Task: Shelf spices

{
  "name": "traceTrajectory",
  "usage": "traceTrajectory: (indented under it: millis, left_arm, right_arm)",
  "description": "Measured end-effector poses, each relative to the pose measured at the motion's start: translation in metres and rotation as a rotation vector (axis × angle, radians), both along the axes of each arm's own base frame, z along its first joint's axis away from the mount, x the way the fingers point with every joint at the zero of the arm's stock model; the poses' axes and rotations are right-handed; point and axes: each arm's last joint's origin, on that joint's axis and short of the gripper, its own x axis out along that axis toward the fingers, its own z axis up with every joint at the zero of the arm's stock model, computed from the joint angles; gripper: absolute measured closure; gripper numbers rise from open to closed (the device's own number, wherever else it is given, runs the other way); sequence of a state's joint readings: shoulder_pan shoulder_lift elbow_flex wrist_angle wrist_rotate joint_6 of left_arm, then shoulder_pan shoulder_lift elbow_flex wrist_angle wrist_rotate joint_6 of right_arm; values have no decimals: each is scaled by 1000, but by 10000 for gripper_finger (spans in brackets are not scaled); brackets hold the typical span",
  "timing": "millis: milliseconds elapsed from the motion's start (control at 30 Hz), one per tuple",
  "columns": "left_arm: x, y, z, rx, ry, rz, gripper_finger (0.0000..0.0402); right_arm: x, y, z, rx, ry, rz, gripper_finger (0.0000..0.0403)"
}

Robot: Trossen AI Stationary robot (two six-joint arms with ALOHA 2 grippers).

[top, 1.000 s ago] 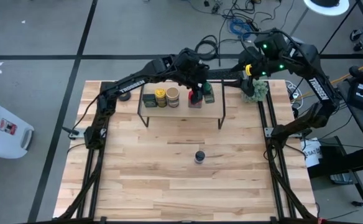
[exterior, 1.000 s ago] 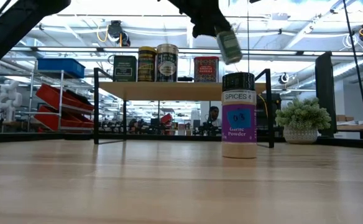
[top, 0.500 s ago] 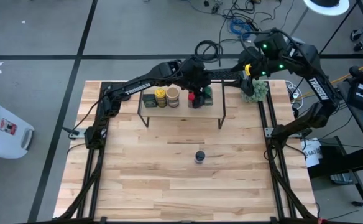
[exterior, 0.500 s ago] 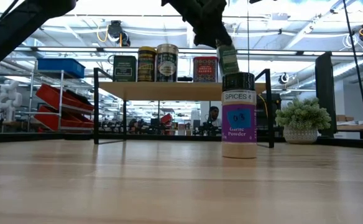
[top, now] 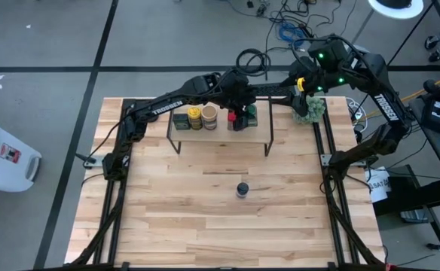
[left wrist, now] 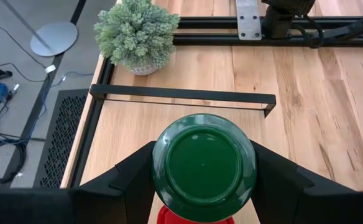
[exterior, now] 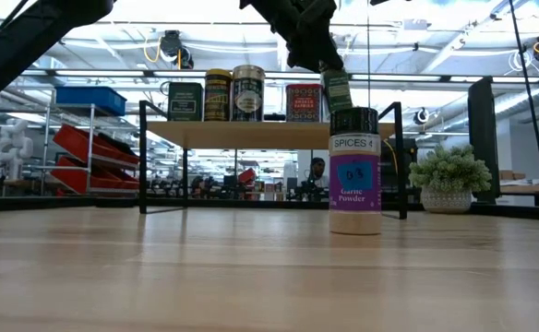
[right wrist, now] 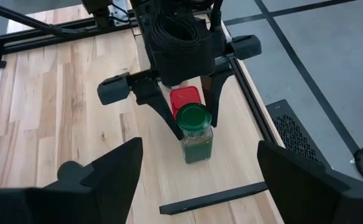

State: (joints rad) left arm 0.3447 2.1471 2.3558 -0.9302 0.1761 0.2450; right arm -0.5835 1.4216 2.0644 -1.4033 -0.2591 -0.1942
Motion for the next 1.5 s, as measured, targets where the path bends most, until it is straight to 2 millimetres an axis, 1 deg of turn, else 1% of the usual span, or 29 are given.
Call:
traceTrajectory:
  millis: [667,933,1167,1333,1500]
  left_arm:
    - [2,-3,-3,-1,12,-11,184]
    - [2,-3,-3,0,12,-12,164]
    - [2,-3,-3,1,10,-12,161]
    - [6,-2,-12,-13,31,-11,160]
    - [8,-4,-13,-13,33,-17,160]
  right_arm:
    - [0,0,0,0,0,0,97]
    - [0,0,0,0,0,0,97]
    - [0,0,0,0,0,0,97]
    - [1,0,0,-4,-6,0,97]
    - [1,0,0,-4,-6,0,97]
